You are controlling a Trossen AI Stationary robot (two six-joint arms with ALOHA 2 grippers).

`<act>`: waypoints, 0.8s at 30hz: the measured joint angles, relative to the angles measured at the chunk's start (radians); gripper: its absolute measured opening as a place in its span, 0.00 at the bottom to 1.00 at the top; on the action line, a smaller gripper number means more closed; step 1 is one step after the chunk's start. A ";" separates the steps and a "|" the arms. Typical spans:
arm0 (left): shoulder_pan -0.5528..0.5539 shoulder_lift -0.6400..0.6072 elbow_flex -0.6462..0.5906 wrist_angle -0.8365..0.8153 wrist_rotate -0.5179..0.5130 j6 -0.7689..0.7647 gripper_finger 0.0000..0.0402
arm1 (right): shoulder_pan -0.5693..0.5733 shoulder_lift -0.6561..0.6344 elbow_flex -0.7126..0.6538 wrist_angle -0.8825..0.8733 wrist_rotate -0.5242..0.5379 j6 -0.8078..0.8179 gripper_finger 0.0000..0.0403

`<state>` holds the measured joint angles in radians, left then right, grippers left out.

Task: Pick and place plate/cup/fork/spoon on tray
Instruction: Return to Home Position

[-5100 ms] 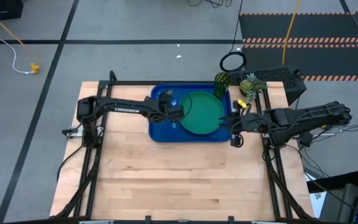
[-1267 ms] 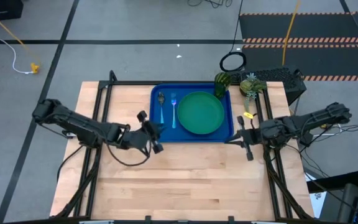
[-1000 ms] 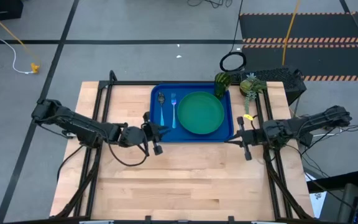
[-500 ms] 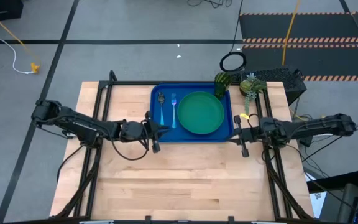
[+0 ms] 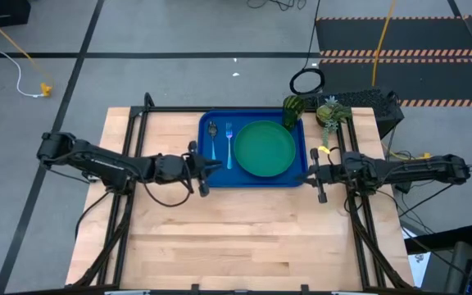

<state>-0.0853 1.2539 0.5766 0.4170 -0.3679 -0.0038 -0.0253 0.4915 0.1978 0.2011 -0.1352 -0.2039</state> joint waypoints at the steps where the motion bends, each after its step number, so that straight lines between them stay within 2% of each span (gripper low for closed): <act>1: 0.000 -0.012 0.000 -0.001 0.000 0.001 0.16 | 0.000 0.000 0.000 -0.005 0.000 0.007 0.00; 7: -0.002 -0.059 0.000 0.000 0.000 0.002 0.16 | 0.002 0.000 -0.006 0.012 0.000 0.054 0.00; 13: -0.005 -0.066 0.000 0.004 0.000 0.007 0.16 | 0.036 0.000 -0.097 0.131 0.001 0.092 0.00; 18: -0.005 -0.066 0.000 0.005 0.000 0.010 0.16 | 0.041 -0.017 -0.108 0.126 0.002 0.099 0.00; 24: -0.005 -0.066 0.000 0.006 0.002 0.022 0.16 | 0.041 -0.095 -0.110 0.096 0.002 0.099 0.00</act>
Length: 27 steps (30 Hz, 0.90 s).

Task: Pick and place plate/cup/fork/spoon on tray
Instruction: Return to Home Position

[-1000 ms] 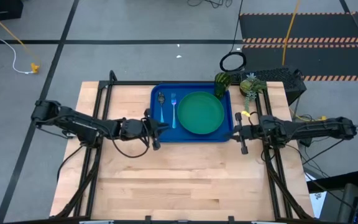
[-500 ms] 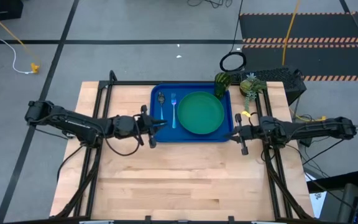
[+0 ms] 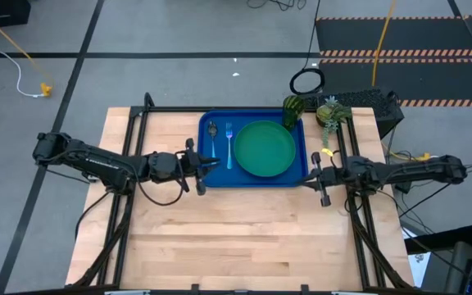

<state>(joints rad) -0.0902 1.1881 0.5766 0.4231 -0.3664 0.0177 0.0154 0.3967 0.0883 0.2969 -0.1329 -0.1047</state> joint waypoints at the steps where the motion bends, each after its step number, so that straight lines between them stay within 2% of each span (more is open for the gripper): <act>1: 0.000 0.000 0.000 0.000 0.000 0.000 0.16 | 0.000 -0.018 -0.007 0.000 0.000 0.001 0.00; 14: -0.017 0.000 0.000 0.001 0.003 0.004 0.16 | 0.000 -0.272 -0.043 -0.107 0.007 0.018 0.00; 19: -0.017 0.000 0.000 0.001 0.003 0.004 0.16 | 0.000 -0.379 -0.044 -0.187 0.124 0.041 0.00; 22: -0.015 0.000 0.000 0.001 0.003 0.004 0.16 | 0.013 -0.396 -0.045 -0.197 0.161 0.045 0.00; 27: -0.015 0.001 0.000 0.001 0.003 0.004 0.16 | 0.063 -0.394 -0.045 -0.200 0.163 0.044 0.00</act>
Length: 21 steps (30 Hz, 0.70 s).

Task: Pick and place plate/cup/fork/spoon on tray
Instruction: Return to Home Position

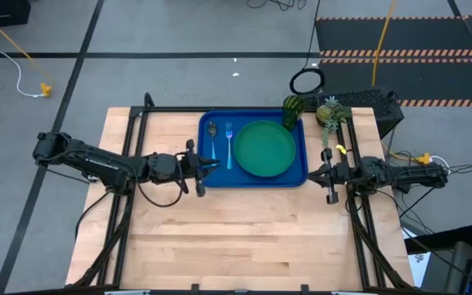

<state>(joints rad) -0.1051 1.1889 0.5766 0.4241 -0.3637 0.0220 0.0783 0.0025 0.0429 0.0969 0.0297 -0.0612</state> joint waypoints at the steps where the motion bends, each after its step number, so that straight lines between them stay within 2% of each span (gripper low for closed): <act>1: 0.000 0.000 0.000 0.001 0.000 0.000 0.16 | 0.008 0.000 0.000 -0.001 0.001 -0.002 0.00; 7: 0.000 0.000 0.000 0.001 -0.002 -0.002 0.16 | 0.044 -0.001 0.000 -0.032 0.051 -0.005 0.00; 21: -0.002 0.000 0.000 -0.005 -0.002 -0.006 0.16 | 0.053 0.000 -0.002 -0.113 0.043 -0.030 0.00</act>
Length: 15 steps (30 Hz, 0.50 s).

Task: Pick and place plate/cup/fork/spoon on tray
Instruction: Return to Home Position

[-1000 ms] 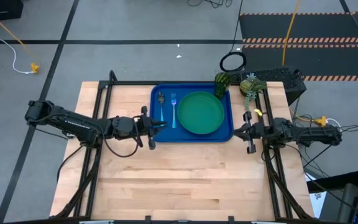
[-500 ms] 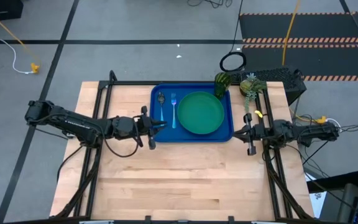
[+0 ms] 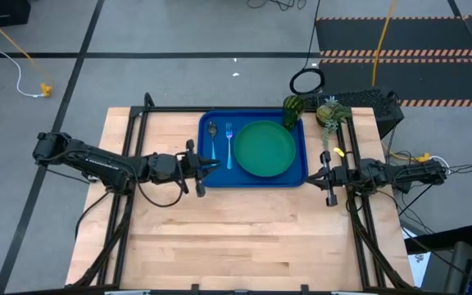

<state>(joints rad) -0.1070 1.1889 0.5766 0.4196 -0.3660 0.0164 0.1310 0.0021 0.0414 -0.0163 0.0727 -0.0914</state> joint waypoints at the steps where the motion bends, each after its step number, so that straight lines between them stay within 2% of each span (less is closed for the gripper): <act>1: -0.001 0.000 0.000 -0.002 0.001 -0.002 0.16 | 0.000 0.000 0.000 -0.002 0.000 0.000 0.00; 8: -0.031 0.000 -0.025 0.013 0.079 -0.014 0.16 | 0.000 0.001 0.000 0.001 0.000 0.000 0.00; 15: -0.054 0.000 -0.178 0.217 0.078 -0.067 0.16 | 0.000 0.002 0.000 0.064 0.007 0.000 0.00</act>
<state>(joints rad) -0.1613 1.1892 0.3981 0.6364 -0.2879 -0.0502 0.1310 0.0040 0.0414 0.0482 0.0794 -0.0914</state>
